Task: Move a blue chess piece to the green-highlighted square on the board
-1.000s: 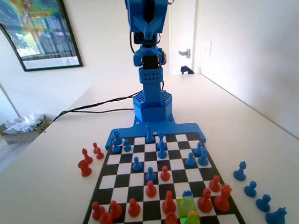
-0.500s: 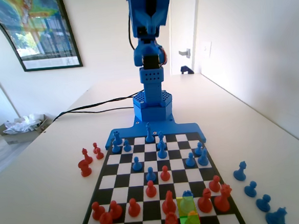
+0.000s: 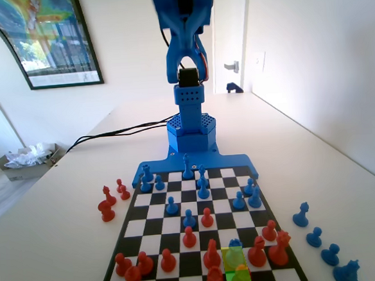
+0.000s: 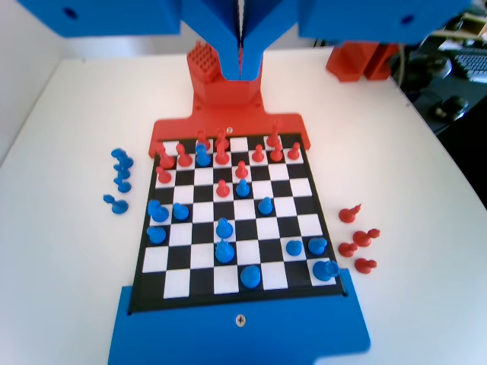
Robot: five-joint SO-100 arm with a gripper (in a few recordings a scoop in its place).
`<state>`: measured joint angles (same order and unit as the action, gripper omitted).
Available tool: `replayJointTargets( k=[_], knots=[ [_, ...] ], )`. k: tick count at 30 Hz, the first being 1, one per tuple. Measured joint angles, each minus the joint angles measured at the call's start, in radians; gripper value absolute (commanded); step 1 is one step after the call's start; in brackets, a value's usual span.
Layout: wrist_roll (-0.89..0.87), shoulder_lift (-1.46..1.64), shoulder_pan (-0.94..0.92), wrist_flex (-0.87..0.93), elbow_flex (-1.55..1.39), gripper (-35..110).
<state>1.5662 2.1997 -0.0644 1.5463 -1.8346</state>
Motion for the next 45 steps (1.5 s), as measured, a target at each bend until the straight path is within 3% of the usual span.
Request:
replayJointTargets(
  k=[7, 26, 35, 45],
  knots=[
    [-0.051, -0.25, 0.046, 0.038, 0.044, 1],
    [-0.109, -0.769, 0.109, -0.204, 0.273, 1],
    [-0.11, -1.034, 0.141, -0.199, 0.472, 1],
    [-0.133, -1.111, 0.187, -0.273, 0.549, 5]
  ],
)
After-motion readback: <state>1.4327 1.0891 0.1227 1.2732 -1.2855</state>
